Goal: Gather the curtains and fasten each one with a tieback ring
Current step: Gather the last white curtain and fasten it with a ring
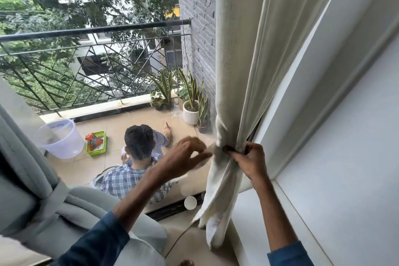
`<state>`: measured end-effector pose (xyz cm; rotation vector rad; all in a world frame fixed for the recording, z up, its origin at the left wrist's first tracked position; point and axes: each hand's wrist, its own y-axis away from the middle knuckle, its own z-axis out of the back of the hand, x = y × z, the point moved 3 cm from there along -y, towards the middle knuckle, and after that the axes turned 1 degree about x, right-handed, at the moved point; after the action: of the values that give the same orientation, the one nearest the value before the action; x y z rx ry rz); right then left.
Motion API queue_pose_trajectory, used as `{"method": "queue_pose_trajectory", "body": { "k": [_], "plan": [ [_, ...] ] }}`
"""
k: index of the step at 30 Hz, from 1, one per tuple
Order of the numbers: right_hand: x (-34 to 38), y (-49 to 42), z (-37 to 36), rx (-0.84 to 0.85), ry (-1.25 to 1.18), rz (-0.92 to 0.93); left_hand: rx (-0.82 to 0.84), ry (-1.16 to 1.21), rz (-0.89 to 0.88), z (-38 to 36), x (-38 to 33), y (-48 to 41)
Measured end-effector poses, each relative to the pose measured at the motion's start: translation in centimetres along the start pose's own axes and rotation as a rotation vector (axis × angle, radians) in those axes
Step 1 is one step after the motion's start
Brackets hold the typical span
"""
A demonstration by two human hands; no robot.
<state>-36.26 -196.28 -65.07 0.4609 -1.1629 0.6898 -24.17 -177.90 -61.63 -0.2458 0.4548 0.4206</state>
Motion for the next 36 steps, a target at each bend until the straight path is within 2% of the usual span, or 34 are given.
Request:
{"method": "queue_pose_trajectory", "body": {
  "k": [3,9,14,18,21,24,29,33,36],
  "plan": [
    [0.7,0.5,-0.5,-0.082,0.056,-0.018,0.047,0.099,0.036,-1.8,-1.8,0.8],
    [2.2,2.0,-1.4,-0.151,0.256,-0.022,-0.070,0.088,0.073,-4.2,-4.4,-0.1],
    [2.2,2.0,-0.3,-0.160,0.270,-0.071,-0.024,0.136,0.049,-3.9,-5.5,-0.8],
    [2.0,2.3,0.0,-0.155,0.252,-0.114,0.044,0.300,0.103,-3.7,-6.0,-0.7],
    [2.0,2.2,0.1,-0.154,0.247,-0.129,0.088,0.287,0.074,-3.5,-6.9,-0.8],
    [2.0,2.2,0.1,-0.097,0.250,-0.118,0.032,0.165,0.062,-3.0,-6.8,-1.0],
    [2.2,2.3,-0.3,-0.017,0.215,-0.119,-0.084,0.181,0.242,-2.7,-5.0,-1.1],
    [1.9,2.1,-0.1,-0.005,0.172,-0.131,-0.330,0.194,0.414,-3.2,-3.5,-0.5],
    [1.5,2.0,0.1,0.036,0.145,-0.177,-0.375,0.180,0.380,-4.1,-3.1,-0.5]
  ]
}}
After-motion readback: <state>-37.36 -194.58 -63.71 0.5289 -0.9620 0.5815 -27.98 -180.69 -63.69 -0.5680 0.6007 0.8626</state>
